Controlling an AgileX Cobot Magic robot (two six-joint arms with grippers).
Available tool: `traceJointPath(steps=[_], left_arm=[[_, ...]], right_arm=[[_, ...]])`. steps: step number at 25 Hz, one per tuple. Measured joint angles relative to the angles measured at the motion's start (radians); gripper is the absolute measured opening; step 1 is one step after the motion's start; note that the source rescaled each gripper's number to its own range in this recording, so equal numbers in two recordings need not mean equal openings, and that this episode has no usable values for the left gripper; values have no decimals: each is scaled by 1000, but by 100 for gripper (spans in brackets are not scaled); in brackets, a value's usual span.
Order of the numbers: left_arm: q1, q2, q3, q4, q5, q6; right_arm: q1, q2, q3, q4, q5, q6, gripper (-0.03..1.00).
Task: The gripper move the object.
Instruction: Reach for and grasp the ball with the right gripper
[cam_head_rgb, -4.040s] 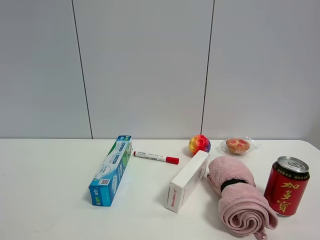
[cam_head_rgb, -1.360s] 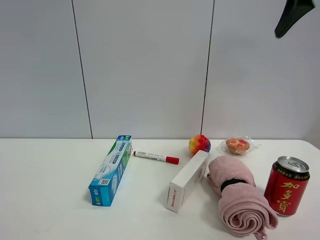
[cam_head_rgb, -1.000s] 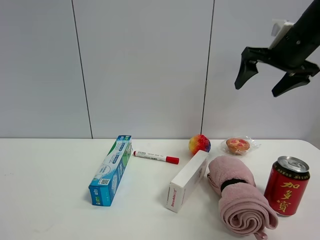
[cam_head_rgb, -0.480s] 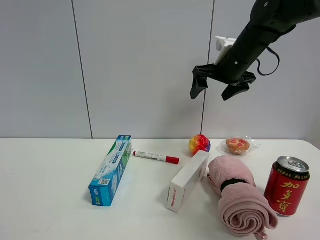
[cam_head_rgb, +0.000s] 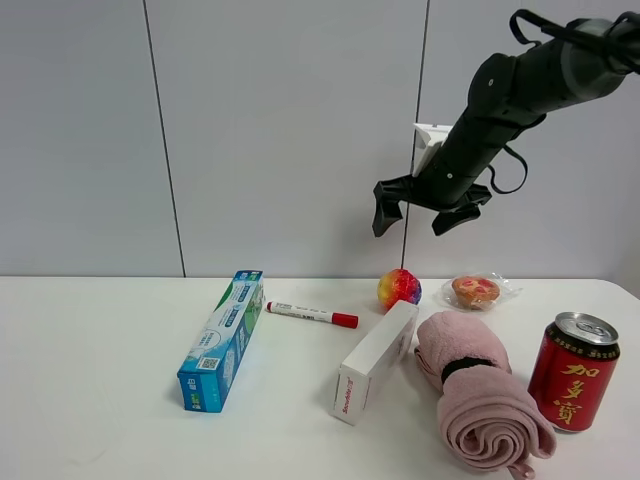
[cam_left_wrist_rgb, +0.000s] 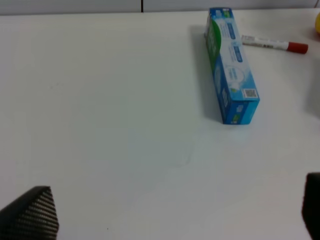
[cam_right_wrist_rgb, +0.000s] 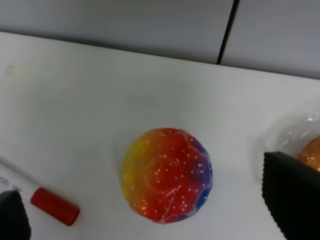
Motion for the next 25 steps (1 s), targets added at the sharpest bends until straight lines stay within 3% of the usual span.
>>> traceJointPath(steps=[25], left_arm=[[0, 0, 0, 0, 0, 0]], right_arm=[[0, 192, 0, 39, -102, -2, 91]])
